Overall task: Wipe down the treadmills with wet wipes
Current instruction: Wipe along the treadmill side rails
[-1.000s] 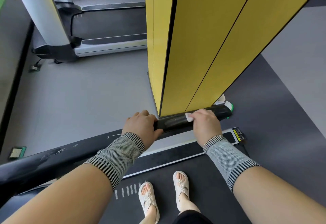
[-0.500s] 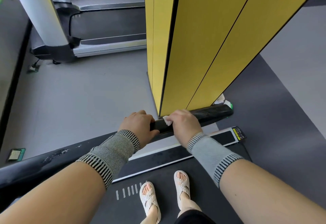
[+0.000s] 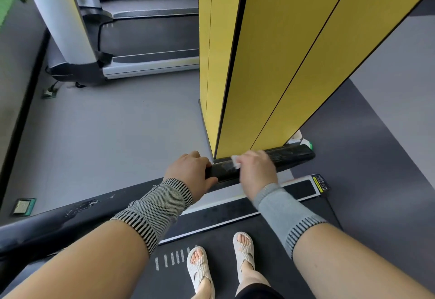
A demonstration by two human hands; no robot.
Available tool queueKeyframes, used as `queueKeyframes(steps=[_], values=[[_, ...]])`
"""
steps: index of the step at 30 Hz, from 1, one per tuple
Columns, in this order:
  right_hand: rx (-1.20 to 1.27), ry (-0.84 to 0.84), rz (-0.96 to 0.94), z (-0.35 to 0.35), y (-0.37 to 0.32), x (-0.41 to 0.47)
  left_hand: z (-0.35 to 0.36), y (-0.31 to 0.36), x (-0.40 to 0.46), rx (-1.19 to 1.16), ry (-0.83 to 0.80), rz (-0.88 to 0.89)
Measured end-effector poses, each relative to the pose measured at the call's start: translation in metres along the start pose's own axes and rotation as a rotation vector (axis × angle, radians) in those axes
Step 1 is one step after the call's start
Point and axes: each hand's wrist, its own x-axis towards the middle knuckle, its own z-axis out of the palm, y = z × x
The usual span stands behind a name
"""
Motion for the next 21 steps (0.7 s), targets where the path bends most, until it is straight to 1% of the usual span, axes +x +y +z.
queueKeyframes(steps=[2, 3, 4, 6, 7, 8, 10, 11, 12, 13, 14, 16, 17, 18, 20, 21], values=[[0.028, -0.059, -0.182, 0.009, -0.011, -0.008, 0.0, 0.0, 0.0, 0.004, -0.002, -0.004], [0.035, -0.059, -0.193, 0.006, -0.005, -0.007, -0.001, 0.0, 0.0, 0.006, -0.006, -0.002], [0.027, -0.051, -0.136, 0.001, 0.007, -0.003, -0.001, 0.0, 0.0, 0.008, -0.008, 0.003], [0.018, 0.037, 0.062, -0.004, 0.034, 0.003, -0.001, 0.001, 0.0, 0.016, -0.003, 0.014], [0.015, 0.084, 0.128, -0.004, 0.036, 0.0, -0.001, 0.001, 0.0, 0.014, 0.001, 0.015], [0.021, 0.115, 0.118, -0.001, 0.027, -0.003, 0.0, 0.0, 0.0, 0.009, 0.002, 0.013], [0.067, 0.051, -0.085, 0.009, 0.0, -0.014, 0.001, -0.001, 0.0, 0.002, 0.002, 0.008], [0.074, 0.047, -0.179, 0.014, -0.006, -0.018, 0.001, -0.001, 0.001, 0.003, 0.003, 0.008], [0.071, 0.052, -0.233, 0.013, -0.002, -0.017, 0.001, -0.001, 0.001, 0.006, 0.003, 0.011], [0.048, 0.058, -0.206, 0.008, 0.008, -0.012, 0.001, -0.001, 0.001, 0.009, 0.004, 0.014], [0.02, 0.052, -0.115, 0.003, 0.022, -0.008, 0.001, 0.0, 0.0, 0.011, 0.005, 0.016], [0.015, 0.116, 0.116, -0.002, 0.045, -0.005, 0.001, 0.0, 0.0, 0.004, 0.009, 0.02], [0.019, 0.152, 0.162, -0.001, 0.042, -0.006, 0.002, -0.001, 0.0, -0.004, 0.014, 0.021], [0.014, 0.154, 0.126, 0.001, 0.029, -0.009, 0.002, -0.001, 0.0, -0.009, 0.017, 0.022], [0.056, 0.071, -0.077, 0.013, 0.001, -0.02, 0.002, -0.002, 0.0, -0.009, 0.02, 0.02], [0.067, 0.072, -0.157, 0.017, 0.001, -0.022, 0.002, -0.002, 0.0, -0.005, 0.018, 0.02]])
